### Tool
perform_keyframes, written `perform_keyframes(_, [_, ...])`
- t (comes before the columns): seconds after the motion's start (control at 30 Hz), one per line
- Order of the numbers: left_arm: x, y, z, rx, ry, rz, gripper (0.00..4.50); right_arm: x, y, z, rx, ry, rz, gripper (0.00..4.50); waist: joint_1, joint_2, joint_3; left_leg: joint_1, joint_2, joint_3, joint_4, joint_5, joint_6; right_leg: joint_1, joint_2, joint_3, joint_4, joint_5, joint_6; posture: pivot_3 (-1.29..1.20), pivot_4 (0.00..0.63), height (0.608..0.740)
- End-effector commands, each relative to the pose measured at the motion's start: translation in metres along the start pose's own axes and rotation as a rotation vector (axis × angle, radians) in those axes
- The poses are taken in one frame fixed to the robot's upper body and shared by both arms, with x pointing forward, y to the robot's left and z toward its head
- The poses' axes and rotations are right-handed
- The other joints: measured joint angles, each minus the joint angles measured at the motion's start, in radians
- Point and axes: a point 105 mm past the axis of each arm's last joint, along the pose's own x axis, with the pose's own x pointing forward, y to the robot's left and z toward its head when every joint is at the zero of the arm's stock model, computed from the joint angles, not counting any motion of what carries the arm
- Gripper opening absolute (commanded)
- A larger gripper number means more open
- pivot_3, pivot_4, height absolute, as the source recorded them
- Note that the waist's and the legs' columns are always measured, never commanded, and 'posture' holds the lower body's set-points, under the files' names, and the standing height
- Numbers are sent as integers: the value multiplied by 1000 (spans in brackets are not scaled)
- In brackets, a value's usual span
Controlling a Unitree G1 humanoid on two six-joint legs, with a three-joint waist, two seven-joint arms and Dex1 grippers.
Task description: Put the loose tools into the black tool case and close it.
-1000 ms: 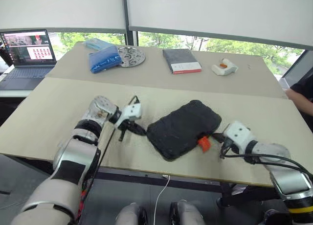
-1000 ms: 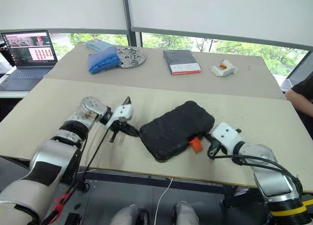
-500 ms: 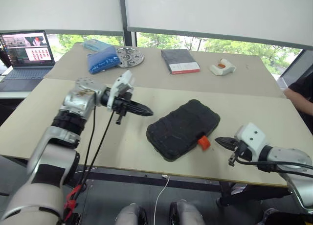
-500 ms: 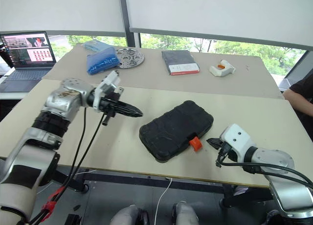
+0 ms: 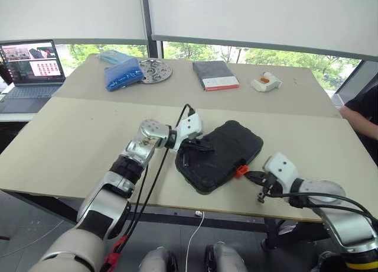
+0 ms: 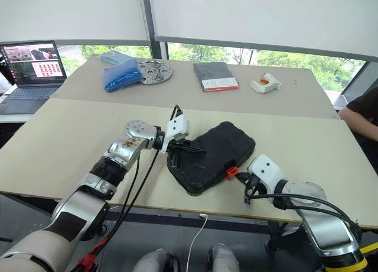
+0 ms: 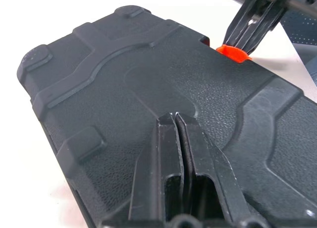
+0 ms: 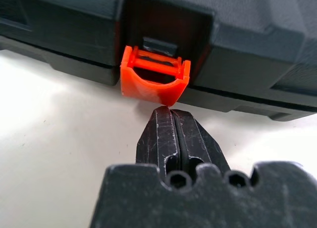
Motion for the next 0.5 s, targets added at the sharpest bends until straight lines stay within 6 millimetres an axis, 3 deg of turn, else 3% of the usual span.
perform_keyframes(0.03, [2,-5,-13,-22,33,-4,144,0,-4,16,-30,-55,-29,0,-1,0,0,0,0,0,0,0,0,0,0,0,0,0,0,0,150,718])
perform_keyframes(0.17, [3,-6,-10,15,27,-8,144,-4,-1,14,-49,-33,-17,0,-1,0,0,0,0,0,0,0,0,0,0,0,0,0,0,0,150,718])
perform_keyframes(0.4, [0,-4,-8,32,22,-9,144,-45,-9,22,-59,-12,-5,0,8,1,-1,0,0,0,0,0,0,0,0,0,-1,0,0,0,150,718])
perform_keyframes(0.5, [0,-3,-8,34,22,-8,144,-51,-13,35,-35,-54,-12,0,9,1,-1,0,0,0,0,0,0,1,0,0,-1,0,0,0,150,718])
